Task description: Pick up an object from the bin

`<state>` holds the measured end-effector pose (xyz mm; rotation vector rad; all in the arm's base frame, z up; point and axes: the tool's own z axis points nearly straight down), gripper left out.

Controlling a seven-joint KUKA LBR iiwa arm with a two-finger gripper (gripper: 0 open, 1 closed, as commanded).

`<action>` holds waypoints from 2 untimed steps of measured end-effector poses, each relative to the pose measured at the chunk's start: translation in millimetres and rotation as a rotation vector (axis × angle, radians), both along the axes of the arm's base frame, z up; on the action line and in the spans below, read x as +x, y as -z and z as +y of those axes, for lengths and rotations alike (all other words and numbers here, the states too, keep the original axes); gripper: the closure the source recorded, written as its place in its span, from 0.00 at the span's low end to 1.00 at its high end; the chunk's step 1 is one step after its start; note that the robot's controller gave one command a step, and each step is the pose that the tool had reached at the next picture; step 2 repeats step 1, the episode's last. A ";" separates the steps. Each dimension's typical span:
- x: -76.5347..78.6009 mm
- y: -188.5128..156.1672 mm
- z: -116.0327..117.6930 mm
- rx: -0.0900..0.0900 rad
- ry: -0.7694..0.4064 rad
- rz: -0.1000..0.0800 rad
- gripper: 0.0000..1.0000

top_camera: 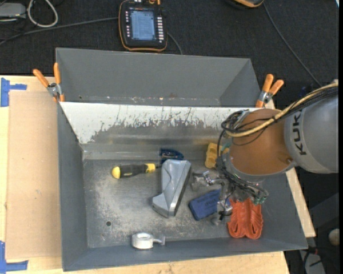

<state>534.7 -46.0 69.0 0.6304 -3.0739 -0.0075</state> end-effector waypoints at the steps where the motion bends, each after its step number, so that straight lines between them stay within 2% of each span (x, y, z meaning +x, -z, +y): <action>1: 0.9 -1.0 3.5 0.001 -0.242 -0.007 1.00; 2: 0.9 -1.0 3.5 0.001 -0.242 -0.007 1.00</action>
Offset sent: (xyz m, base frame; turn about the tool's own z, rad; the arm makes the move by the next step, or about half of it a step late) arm 0.0000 0.0000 0.0000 0.0000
